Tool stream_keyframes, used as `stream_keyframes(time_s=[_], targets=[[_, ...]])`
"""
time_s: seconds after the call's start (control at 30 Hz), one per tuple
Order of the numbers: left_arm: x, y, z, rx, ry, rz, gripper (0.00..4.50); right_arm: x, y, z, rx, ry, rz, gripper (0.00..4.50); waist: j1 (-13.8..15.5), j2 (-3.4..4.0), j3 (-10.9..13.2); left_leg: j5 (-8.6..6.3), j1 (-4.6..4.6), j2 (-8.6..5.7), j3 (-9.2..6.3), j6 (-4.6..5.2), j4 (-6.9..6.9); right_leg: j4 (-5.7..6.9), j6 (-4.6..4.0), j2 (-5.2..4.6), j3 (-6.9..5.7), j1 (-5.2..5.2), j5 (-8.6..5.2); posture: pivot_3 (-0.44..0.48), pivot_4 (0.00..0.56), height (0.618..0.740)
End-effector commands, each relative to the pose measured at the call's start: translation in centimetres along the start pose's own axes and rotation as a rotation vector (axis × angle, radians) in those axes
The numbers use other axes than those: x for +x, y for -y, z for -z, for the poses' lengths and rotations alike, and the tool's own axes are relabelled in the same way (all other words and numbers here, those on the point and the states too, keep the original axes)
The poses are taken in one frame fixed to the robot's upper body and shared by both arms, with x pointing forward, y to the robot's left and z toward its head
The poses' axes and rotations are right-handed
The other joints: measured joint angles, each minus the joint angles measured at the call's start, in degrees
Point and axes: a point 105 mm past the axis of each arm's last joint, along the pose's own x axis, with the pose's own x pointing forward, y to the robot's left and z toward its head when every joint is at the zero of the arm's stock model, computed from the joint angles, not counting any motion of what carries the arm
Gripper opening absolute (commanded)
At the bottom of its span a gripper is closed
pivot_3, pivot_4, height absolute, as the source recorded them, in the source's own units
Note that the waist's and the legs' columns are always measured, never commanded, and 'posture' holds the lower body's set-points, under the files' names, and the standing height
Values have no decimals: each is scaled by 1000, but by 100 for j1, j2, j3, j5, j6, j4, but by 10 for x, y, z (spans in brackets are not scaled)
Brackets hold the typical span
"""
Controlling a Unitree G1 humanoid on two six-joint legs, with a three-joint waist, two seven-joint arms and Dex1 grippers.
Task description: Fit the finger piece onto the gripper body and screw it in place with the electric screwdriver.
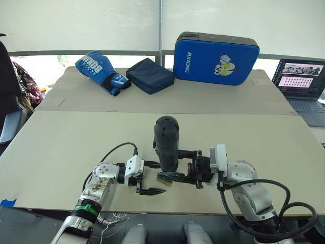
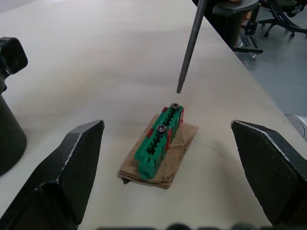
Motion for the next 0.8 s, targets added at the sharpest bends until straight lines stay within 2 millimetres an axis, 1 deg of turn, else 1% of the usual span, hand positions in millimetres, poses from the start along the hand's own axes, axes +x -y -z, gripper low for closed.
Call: stream_keyframes(time_s=[0.03, 0.53, 0.8], targets=[[8, 8, 7, -24, -12, 32, 4500, 1, 0, -14, -38, 58, -8, 1926, 0, 0, 0, 0, 0, 0, 0, 0, 0, 0, 0, 0, 0, 1, 0, 0, 150, 740], [7, 12, 7, -42, -12, 16, 4500, 0, 2, -5, -34, 35, 0, 1926, -10, 1, -1, 0, 1, 1, 0, 0, -1, -1, 0, 0, 0, 0, 0, 0, 150, 740], [8, 13, 3, -42, -12, 16, 4500, 2, 2, -5, -30, 39, -6, 1926, -12, 0, -1, 0, 0, 1, 0, 0, -1, -1, 0, 0, 0, 0, 0, 0, 150, 740]])
